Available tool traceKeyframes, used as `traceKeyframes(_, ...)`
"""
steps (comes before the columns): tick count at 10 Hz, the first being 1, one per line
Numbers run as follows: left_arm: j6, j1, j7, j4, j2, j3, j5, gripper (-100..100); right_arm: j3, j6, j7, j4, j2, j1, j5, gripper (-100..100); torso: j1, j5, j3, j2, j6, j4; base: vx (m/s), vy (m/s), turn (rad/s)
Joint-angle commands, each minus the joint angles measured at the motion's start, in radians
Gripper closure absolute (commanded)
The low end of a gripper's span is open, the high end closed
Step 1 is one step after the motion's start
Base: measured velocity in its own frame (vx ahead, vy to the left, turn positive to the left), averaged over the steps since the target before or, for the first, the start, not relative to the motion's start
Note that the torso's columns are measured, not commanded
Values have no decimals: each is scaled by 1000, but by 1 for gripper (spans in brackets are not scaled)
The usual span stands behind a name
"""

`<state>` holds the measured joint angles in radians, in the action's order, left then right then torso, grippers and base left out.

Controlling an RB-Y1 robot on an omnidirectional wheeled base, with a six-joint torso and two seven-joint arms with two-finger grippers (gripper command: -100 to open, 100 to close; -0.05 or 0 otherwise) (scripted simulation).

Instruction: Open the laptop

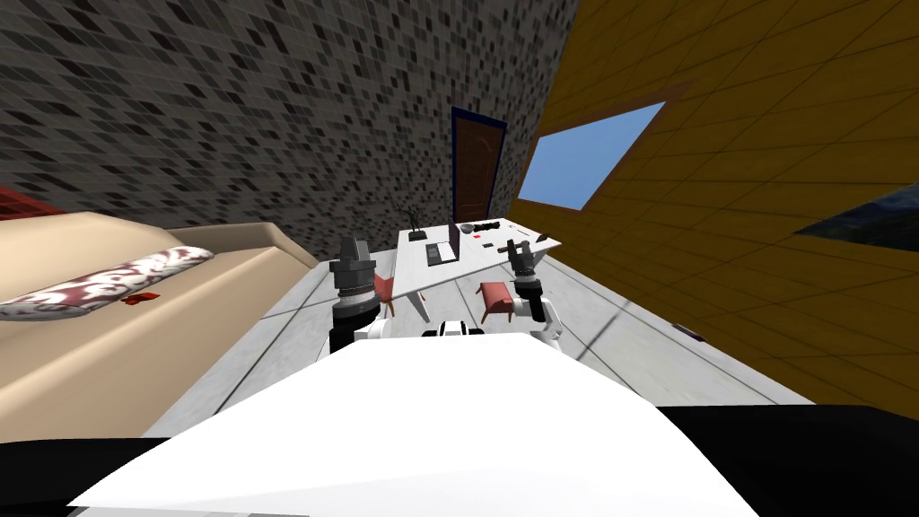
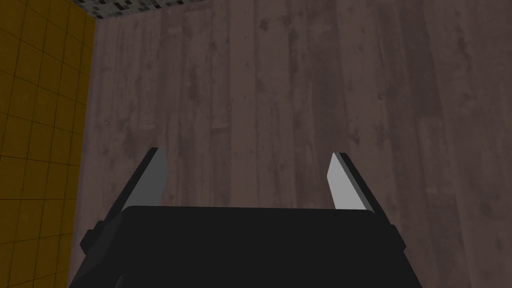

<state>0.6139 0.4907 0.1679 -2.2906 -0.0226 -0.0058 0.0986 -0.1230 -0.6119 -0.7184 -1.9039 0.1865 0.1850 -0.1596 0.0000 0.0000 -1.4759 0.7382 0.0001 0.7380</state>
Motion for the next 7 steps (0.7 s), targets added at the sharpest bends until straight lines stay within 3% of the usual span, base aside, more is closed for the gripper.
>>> traceKeyframes(1, 0, 0, 0, 0, 0, 0, 0, 0, -23, -28, -79, 45, 4, -37, -23, -100, 0, 0, 0, 0, 0, 0, -18, 2, 19)
traceKeyframes(4, 0, 0, 0, 0, 0, 0, 0, 0, -42, -49, -155, 84, 7, -69, -44, -100, 0, 0, 0, 0, 0, 0, -12, 1, 18)
traceKeyframes(5, 0, 0, 0, 0, 0, 0, 0, 0, -61, -68, -184, 124, 9, -101, -65, -100, 0, 0, 0, 0, 0, 0, -17, 7, 41)
traceKeyframes(7, 0, 0, 0, 0, 0, 0, 0, 0, -61, -68, -231, 124, 9, -101, -65, -100, 0, 0, 0, 0, 0, 0, -11, 4, 8)
